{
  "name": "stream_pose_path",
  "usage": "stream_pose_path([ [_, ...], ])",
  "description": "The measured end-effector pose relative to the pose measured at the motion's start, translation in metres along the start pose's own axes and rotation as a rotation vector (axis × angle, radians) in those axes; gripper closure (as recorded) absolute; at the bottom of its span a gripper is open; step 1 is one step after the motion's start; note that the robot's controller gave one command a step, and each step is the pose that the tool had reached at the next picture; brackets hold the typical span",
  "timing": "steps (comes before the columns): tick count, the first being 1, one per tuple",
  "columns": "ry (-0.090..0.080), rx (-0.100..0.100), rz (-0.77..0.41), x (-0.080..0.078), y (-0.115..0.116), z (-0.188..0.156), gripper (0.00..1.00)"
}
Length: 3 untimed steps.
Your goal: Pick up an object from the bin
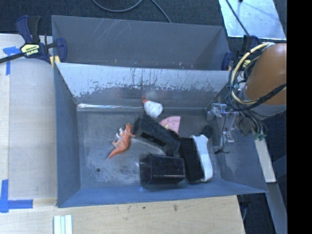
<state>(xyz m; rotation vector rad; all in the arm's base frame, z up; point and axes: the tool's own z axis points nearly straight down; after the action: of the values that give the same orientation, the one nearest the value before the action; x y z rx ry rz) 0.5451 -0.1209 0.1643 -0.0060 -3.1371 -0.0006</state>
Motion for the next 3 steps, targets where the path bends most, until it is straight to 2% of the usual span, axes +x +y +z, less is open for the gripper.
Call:
stream_pose_path([
  [1, -0.008, 0.001, -0.003, -0.001, 0.0, -0.005, 0.0],
  [2, -0.013, 0.005, -0.062, -0.016, 0.01, 0.006, 0.0],
  [3, -0.008, 0.001, -0.238, -0.045, 0.04, 0.031, 0.0],
])
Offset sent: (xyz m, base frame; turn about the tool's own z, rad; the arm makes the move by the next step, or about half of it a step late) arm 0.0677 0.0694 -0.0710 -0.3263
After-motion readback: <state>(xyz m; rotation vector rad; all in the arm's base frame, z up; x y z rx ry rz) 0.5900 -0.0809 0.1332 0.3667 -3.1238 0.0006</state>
